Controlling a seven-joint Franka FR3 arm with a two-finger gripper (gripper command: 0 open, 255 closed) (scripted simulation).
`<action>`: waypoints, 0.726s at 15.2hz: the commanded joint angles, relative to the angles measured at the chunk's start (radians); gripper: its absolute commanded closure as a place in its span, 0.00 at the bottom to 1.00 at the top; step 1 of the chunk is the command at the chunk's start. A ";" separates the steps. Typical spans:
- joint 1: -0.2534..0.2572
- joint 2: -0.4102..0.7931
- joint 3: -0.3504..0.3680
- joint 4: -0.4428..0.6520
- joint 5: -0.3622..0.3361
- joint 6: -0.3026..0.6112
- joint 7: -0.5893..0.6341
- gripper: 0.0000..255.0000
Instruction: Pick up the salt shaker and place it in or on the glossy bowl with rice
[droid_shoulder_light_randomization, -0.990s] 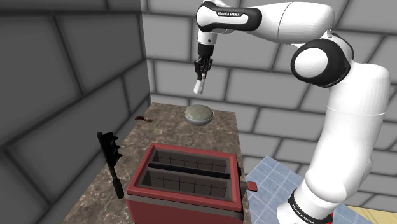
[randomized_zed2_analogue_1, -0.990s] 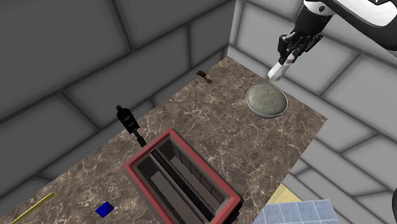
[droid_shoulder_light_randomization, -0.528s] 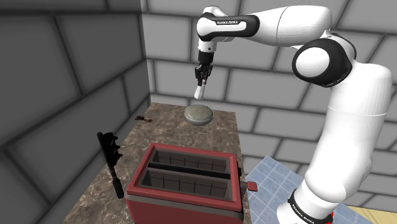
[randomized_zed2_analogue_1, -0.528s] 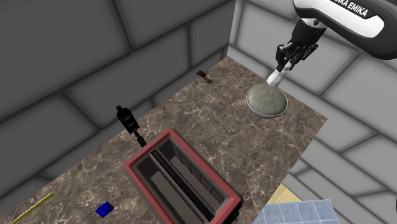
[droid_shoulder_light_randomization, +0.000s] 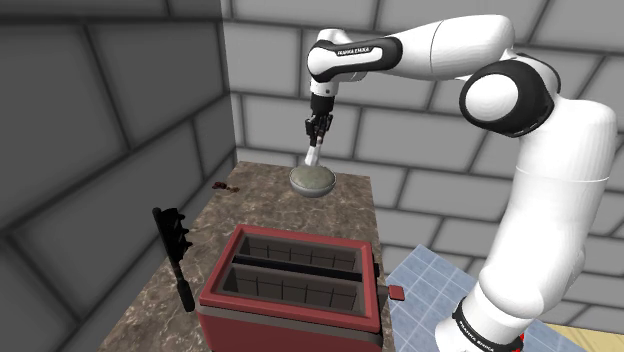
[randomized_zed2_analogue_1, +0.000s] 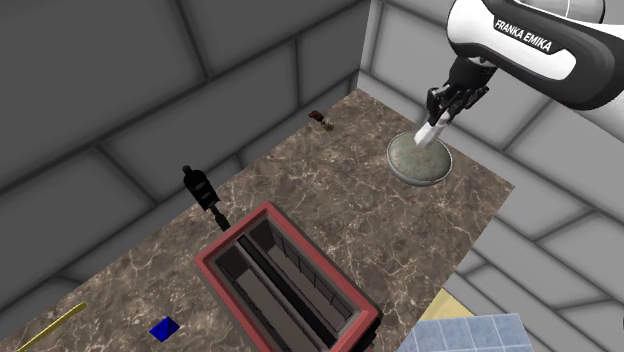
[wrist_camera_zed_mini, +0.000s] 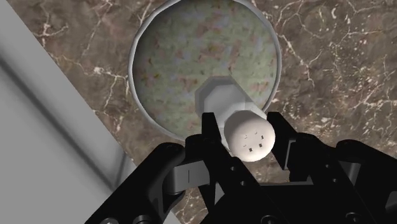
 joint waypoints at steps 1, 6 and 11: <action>-0.001 0.002 0.000 -0.025 0.000 0.028 -0.002 1.00; -0.001 0.007 -0.001 -0.065 0.000 0.072 -0.005 1.00; -0.001 0.007 -0.001 -0.065 0.000 0.072 -0.005 1.00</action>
